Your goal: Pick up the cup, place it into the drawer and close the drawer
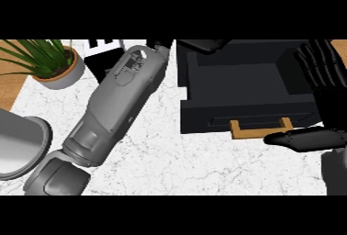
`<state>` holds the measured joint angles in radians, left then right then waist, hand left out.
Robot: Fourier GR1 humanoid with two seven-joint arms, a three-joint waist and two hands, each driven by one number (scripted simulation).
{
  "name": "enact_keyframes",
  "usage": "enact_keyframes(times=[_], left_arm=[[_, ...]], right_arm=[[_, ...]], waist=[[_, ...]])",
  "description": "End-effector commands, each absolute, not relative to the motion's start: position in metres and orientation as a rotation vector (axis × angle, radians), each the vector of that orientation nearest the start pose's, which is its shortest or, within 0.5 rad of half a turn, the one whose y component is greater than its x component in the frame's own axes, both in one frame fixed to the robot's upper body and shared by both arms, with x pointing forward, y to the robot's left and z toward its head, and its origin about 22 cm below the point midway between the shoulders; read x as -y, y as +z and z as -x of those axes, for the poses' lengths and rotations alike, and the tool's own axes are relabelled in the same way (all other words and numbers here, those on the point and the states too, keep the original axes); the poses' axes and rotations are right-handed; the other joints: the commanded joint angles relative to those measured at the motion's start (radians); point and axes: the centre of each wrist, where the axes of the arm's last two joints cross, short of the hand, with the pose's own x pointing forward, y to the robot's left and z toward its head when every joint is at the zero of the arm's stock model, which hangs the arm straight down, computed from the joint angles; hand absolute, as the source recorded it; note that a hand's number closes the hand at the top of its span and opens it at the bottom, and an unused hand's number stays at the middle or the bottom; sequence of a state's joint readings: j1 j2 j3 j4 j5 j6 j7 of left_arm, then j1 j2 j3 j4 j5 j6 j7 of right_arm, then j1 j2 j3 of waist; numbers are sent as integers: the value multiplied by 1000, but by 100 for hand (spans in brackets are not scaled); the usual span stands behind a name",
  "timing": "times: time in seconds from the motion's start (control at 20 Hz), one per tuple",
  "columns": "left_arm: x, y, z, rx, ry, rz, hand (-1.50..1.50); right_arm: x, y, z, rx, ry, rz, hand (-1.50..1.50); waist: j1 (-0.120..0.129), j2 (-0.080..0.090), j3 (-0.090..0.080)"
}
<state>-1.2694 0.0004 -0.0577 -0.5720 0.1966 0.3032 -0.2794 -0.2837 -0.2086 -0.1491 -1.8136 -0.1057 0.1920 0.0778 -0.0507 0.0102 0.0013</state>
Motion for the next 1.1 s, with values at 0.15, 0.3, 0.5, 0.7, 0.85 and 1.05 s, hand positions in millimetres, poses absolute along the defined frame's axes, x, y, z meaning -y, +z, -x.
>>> enact_keyframes(times=[0.15, 0.3, 0.5, 0.7, 0.85, 1.05], left_arm=[[-26, 174, -447, 1861, -309, -16, 150], [-37, 139, -446, 1745, -390, -8, 150], [-37, 131, -444, 1709, -476, -14, 150], [-39, 118, -441, 1706, -510, -32, -150], [-38, 118, -438, 1736, -419, 43, -150], [-47, 101, -435, 1767, -285, 108, -150]], right_arm=[[274, 145, -287, 2029, 280, -68, -150], [259, 151, -281, 2021, 340, -101, -150], [257, 161, -291, 2042, 327, -113, -150], [248, 162, -293, 2038, 353, -144, -150], [239, 159, -296, 2053, 392, -197, -150], [225, 160, -296, 2037, 495, -420, -150]], waist=[[-44, 14, 1], [-76, 18, 1], [-101, 26, 1], [-135, 35, 1], [-153, 37, 0], [-176, 48, 0]])
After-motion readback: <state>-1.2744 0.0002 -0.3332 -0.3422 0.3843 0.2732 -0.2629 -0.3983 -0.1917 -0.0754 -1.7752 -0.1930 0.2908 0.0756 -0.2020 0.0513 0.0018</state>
